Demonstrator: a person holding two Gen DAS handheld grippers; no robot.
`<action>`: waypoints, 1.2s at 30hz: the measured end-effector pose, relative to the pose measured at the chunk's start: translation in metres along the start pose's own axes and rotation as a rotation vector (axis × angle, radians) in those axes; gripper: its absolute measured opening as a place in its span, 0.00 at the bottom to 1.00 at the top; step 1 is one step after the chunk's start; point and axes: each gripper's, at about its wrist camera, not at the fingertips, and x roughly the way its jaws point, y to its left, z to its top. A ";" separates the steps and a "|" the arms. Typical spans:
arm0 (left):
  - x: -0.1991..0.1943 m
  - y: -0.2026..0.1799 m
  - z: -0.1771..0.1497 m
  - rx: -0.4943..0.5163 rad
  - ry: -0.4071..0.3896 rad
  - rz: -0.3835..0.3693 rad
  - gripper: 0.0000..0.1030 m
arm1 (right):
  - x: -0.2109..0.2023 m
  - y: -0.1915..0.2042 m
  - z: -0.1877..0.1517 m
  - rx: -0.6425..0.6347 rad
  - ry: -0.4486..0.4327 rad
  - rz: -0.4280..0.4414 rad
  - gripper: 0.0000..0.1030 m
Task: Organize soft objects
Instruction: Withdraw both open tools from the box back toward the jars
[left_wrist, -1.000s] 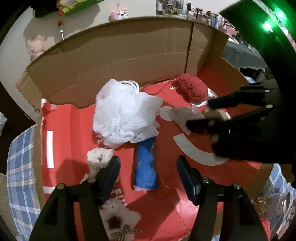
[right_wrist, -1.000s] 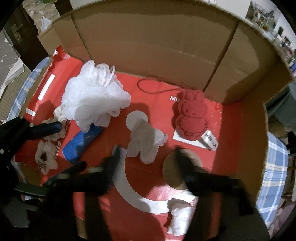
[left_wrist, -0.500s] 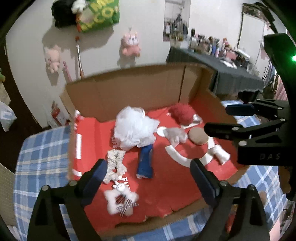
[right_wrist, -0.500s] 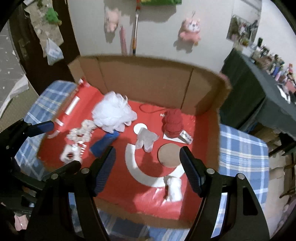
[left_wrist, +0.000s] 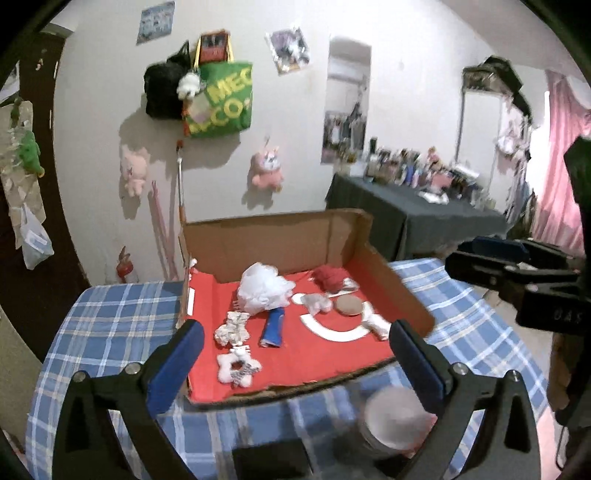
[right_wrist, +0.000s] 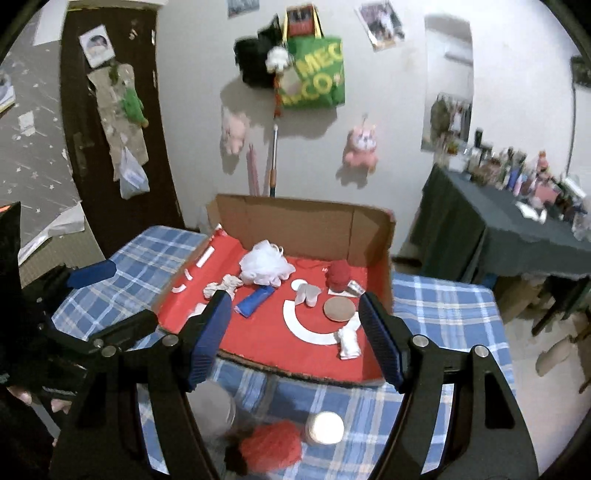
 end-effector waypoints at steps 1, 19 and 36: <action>-0.009 -0.003 -0.004 0.003 -0.021 -0.001 1.00 | -0.012 0.004 -0.006 -0.012 -0.026 -0.007 0.72; -0.113 -0.053 -0.093 0.022 -0.284 0.074 1.00 | -0.128 0.046 -0.130 -0.002 -0.313 -0.083 0.91; -0.077 -0.058 -0.170 -0.059 -0.166 0.123 1.00 | -0.110 0.033 -0.210 0.104 -0.282 -0.177 0.92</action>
